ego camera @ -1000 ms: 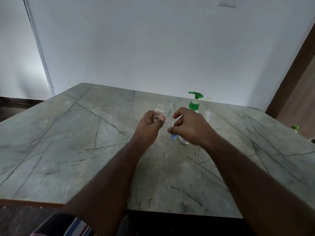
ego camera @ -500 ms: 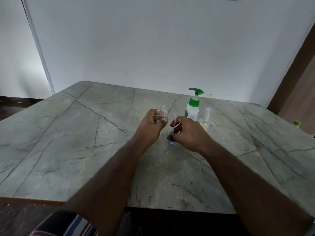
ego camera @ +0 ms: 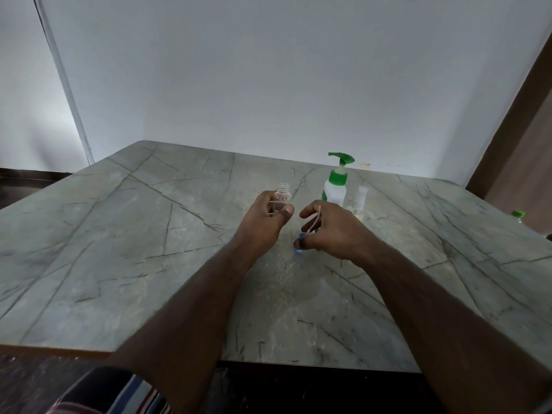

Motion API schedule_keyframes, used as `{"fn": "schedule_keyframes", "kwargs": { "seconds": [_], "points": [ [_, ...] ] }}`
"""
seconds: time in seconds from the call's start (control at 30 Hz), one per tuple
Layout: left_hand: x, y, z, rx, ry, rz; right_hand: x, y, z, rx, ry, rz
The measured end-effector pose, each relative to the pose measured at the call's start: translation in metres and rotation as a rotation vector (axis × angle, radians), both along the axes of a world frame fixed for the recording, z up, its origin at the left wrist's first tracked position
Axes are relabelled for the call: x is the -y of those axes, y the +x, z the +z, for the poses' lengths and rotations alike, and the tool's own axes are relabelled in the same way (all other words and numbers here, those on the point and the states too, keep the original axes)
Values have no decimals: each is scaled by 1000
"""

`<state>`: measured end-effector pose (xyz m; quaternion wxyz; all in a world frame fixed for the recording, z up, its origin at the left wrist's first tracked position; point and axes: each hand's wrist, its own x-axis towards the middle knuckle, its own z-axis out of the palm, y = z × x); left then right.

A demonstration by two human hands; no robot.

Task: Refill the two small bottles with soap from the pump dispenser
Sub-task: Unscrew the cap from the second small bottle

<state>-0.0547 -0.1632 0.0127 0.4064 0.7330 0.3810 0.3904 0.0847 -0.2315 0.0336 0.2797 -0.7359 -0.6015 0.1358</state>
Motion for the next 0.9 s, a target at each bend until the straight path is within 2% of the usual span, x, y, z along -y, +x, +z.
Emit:
{"fn": "schedule_keyframes", "kwargs": {
  "seconds": [0.23, 0.7, 0.9],
  "points": [
    [1, 1, 0, -11, 2, 3, 3, 2, 6, -76, -42, 46],
    [2, 1, 0, -13, 4, -3, 8, 5, 4, -100, -28, 34],
    [1, 1, -1, 16, 3, -25, 15, 2, 16, -287, -51, 63]
  ]
}}
